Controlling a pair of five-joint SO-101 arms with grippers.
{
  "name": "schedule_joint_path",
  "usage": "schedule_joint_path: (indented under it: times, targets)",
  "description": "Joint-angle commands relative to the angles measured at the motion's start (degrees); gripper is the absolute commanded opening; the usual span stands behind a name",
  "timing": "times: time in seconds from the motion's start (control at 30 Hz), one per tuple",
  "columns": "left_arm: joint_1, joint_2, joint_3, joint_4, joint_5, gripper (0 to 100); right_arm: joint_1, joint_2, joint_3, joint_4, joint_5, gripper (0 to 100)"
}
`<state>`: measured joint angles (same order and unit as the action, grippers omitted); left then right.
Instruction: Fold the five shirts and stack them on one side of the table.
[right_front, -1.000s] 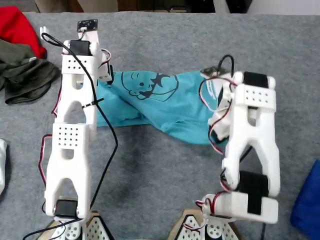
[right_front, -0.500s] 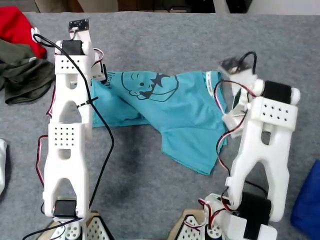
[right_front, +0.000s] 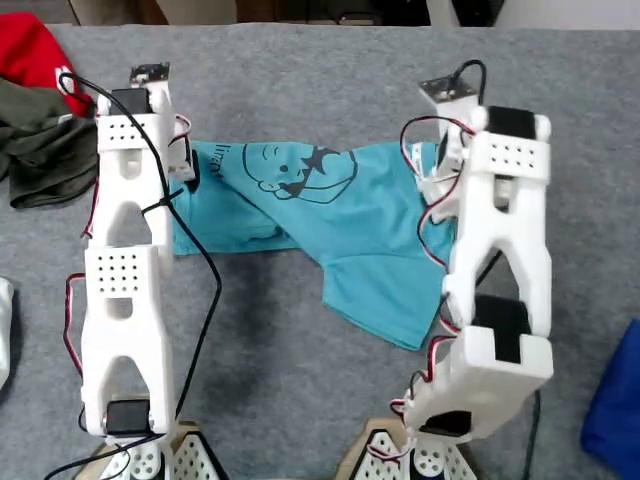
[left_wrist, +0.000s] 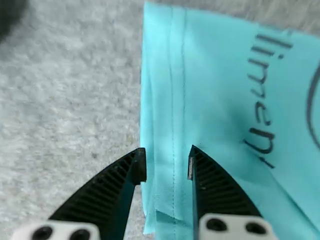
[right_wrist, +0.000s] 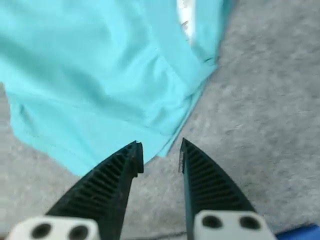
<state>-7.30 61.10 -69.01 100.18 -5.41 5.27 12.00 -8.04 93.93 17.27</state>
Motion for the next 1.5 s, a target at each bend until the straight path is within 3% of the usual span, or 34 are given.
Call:
schedule_joint_path:
  times: [0.0, 0.23, 0.5, 0.63, 0.93, 1.17, 1.33, 1.47]
  targets:
    - [1.14, -0.57, 2.29, 0.53, -0.79, 15, -3.3, -0.75, -2.68, 5.45, 6.86, 13.6]
    - [2.9, -0.57, 4.04, 0.53, -4.22, 15, -2.59, -13.32, 9.54, -1.76, 25.93, 13.4]
    - [3.08, -0.57, 4.22, 0.53, -4.31, 15, 1.36, -3.74, 7.69, -25.05, 24.97, 13.3]
    - [3.16, -0.57, 4.22, 0.53, -4.31, 15, 0.04, 9.27, -4.35, -27.16, 21.63, 8.9]
    - [3.16, -0.57, 4.22, 0.53, -6.51, 15, -3.38, 39.69, -42.77, -17.76, 17.93, 6.5]
    - [3.16, -0.57, 4.22, 0.53, -6.59, 15, -2.07, 60.35, -72.48, -11.69, 18.29, 2.7]
    - [3.16, -0.57, 4.31, 0.53, -6.59, 15, -0.48, 67.82, -86.29, -11.78, 18.29, 2.7]
    - [3.16, -0.57, 5.54, 0.53, -6.68, 15, 1.1, 67.03, -86.99, -13.45, 18.37, 2.7]
